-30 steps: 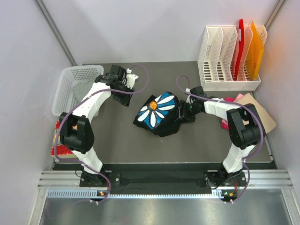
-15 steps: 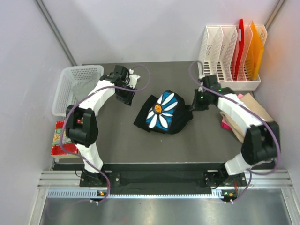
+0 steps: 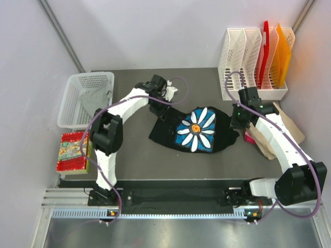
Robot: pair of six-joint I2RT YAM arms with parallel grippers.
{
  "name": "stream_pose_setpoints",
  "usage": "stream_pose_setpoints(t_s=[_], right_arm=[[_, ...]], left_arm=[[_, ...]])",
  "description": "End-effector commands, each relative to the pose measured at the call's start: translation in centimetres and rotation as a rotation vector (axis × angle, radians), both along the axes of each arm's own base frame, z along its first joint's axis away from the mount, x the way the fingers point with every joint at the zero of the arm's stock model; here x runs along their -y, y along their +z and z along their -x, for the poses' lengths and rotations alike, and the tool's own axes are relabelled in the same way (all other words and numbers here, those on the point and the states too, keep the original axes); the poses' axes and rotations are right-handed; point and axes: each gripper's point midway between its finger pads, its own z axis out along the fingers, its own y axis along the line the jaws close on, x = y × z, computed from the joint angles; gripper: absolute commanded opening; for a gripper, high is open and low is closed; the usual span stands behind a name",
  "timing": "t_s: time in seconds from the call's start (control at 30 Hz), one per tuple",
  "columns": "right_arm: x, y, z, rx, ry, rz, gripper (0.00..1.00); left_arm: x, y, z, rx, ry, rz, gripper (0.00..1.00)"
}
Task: Fold and stack the t-shirts
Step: Flatten out the tshirt
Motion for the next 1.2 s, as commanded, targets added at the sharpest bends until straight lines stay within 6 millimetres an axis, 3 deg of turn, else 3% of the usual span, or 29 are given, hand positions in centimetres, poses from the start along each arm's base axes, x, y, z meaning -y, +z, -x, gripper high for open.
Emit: stream_pose_setpoints(t_s=[0.0,0.13,0.3,0.43,0.57,0.8,1.17], right_arm=[[-0.1,1.3,-0.2,0.036,0.009,-0.01,0.0],[-0.2,2.2,-0.3,0.056,0.017,-0.018,0.0],[-0.6,3.0,-0.2,0.079,0.026,-0.037,0.0],[-0.5,3.0,-0.2,0.082,0.027,-0.035,0.0],[-1.1,3.2,-0.1,0.082,0.042,-0.063,0.0],[-1.2,4.1,-0.5,0.097,0.041,-0.068,0.0],[-1.8,5.9,-1.5,0.138,0.053,-0.095,0.0]], left_arm=[[2.1,-0.1,-1.8,0.005,0.025,0.052,0.45],[1.2,-2.9,-2.9,-0.042,0.086,0.0,0.47],[-0.6,-2.1,-5.1,-0.022,0.182,0.03,0.5],[-1.0,-1.8,-5.6,0.001,0.186,0.015,0.51],[-0.1,-1.4,-5.3,-0.02,0.184,0.061,0.53],[1.4,-3.0,-3.3,-0.122,0.147,0.111,0.53],[-0.9,-4.0,-4.3,-0.132,0.204,0.09,0.54]])
